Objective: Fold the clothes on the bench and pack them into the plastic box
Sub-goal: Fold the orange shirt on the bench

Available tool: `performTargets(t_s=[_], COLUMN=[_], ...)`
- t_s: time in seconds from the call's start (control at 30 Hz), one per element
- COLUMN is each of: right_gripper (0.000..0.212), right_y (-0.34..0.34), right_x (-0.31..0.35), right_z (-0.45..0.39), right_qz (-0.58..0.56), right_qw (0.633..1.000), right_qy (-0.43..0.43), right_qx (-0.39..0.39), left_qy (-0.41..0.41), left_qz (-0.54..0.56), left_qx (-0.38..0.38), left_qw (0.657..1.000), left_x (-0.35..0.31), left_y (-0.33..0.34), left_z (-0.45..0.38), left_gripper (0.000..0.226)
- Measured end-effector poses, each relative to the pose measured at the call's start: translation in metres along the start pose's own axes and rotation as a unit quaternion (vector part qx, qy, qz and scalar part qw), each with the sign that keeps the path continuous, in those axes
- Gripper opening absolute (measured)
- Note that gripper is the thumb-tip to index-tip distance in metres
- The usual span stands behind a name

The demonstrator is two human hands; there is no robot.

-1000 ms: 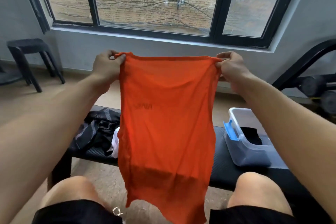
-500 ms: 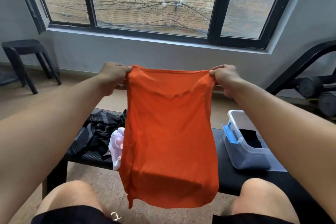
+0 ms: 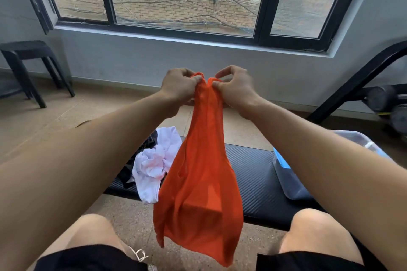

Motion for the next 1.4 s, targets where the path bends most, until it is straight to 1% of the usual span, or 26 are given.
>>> performTargets(t_s=[0.07,0.1,0.17,0.23,0.27,0.3,0.33,0.37,0.43,0.5,0.53,0.57,0.6,0.63,0.67,0.73,0.77,0.87,1.0,1.07,1.13,1.2,1.23,1.3,1.37,1.4], right_gripper=[0.016,0.019,0.023,0.024,0.025,0.025,0.023,0.021,0.017,0.015,0.015,0.016,0.017,0.017,0.017,0.017,0.016,0.017,0.017,0.028,0.05,0.064,0.063,0.045,0.018,0.01], right_y=[-0.005,-0.007,-0.004,0.004,0.007,0.011,0.016,0.021,0.025,0.025,0.026,0.027,0.028,0.03,0.032,0.036,0.038,0.046,0.041,0.041,0.054,0.071,0.077,0.085,0.084,0.079], right_x=[-0.002,-0.001,0.005,0.013,0.016,0.02,0.024,0.028,0.034,0.035,0.033,0.031,0.028,0.026,0.026,0.026,0.026,0.025,0.023,0.01,-0.016,-0.055,-0.075,-0.105,-0.126,-0.133], right_z=[0.002,0.005,0.016,0.04,0.052,0.061,0.065,0.066,0.062,0.055,0.051,0.049,0.046,0.045,0.045,0.046,0.045,0.044,0.042,0.043,0.052,0.064,0.067,0.065,0.055,0.05], right_qz=[0.007,-0.004,-0.036,-0.083,-0.105,-0.114,-0.113,-0.107,-0.112,-0.125,-0.131,-0.136,-0.14,-0.149,-0.16,-0.166,-0.155,-0.107,-0.106,-0.081,-0.03,0.072,0.126,0.213,0.231,0.204], right_qw=[1.0,0.999,0.979,0.919,0.889,0.876,0.884,0.907,0.959,0.981,0.984,0.985,0.984,0.983,0.98,0.978,0.98,0.981,0.983,0.983,0.969,0.943,0.932,0.92,0.931,0.945], right_qy=[0.012,0.021,0.029,0.051,0.063,0.07,0.069,0.063,0.041,0.02,0.02,0.026,0.036,0.045,0.05,0.049,0.043,0.014,-0.028,-0.027,-0.003,0.018,0.018,-0.009,-0.006,0.015], right_qx=[0.014,0.049,0.198,0.382,0.441,0.463,0.448,0.402,0.256,0.146,0.119,0.105,0.099,0.102,0.107,0.113,0.12,0.159,0.147,0.162,0.244,0.324,0.339,0.328,0.281,0.255], left_qy=[0.012,0.022,0.036,0.017,-0.001,-0.024,-0.055,-0.081,-0.112,-0.113,-0.085,-0.029,0.038,0.094,0.126,0.126,0.127,0.107,0.059,0.038,0.017,-0.002,-0.01,-0.026,-0.034,-0.034], left_qz=[-0.038,-0.079,-0.224,-0.318,-0.302,-0.25,-0.18,-0.098,0.017,0.068,0.068,0.036,-0.024,-0.083,-0.126,-0.156,-0.164,-0.107,-0.028,0.012,0.046,0.056,0.062,0.079,0.049,0.009], left_qx=[-0.007,-0.007,-0.009,-0.028,-0.03,-0.022,-0.005,0.015,0.055,0.055,0.026,-0.012,-0.045,-0.05,-0.022,0.062,0.07,0.042,0.043,0.049,0.064,0.089,0.101,0.112,0.102,0.088], left_qw=[0.999,0.997,0.974,0.948,0.953,0.968,0.982,0.992,0.992,0.99,0.994,0.999,0.998,0.991,0.984,0.978,0.976,0.988,0.997,0.998,0.997,0.994,0.993,0.99,0.993,0.996], left_x=[0.003,0.005,0.011,0.018,0.023,0.028,0.033,0.036,0.037,0.036,0.034,0.029,0.02,0.012,0.008,0.009,0.011,0.018,0.031,0.035,0.036,0.036,0.035,0.035,0.038,0.042], left_y=[-0.011,-0.019,-0.04,-0.061,-0.068,-0.069,-0.065,-0.059,-0.043,-0.034,-0.036,-0.042,-0.047,-0.048,-0.044,-0.029,-0.026,-0.032,-0.04,-0.041,-0.042,-0.041,-0.04,-0.04,-0.046,-0.053], left_z=[-0.002,-0.004,-0.01,-0.012,-0.012,-0.011,-0.008,-0.004,0.007,0.019,0.024,0.029,0.035,0.042,0.048,0.056,0.058,0.054,0.046,0.045,0.043,0.042,0.041,0.04,0.035,0.031], left_gripper=[0.008,0.008,0.015,0.02,0.02,0.021,0.02,0.021,0.027,0.035,0.037,0.037,0.034,0.03,0.026,0.024,0.028,0.023,0.007,0.009,0.011,0.012,0.014,0.02,0.027,0.029])
Point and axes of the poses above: each hand's wrist, its own z-axis away from the middle knuckle, its own y-axis out of the palm, x = y × z, the point moved 7 cm from there along -z, towards the middle knuckle, and after that the axes turned 3 degrees about -z, right-handed, at the moved point
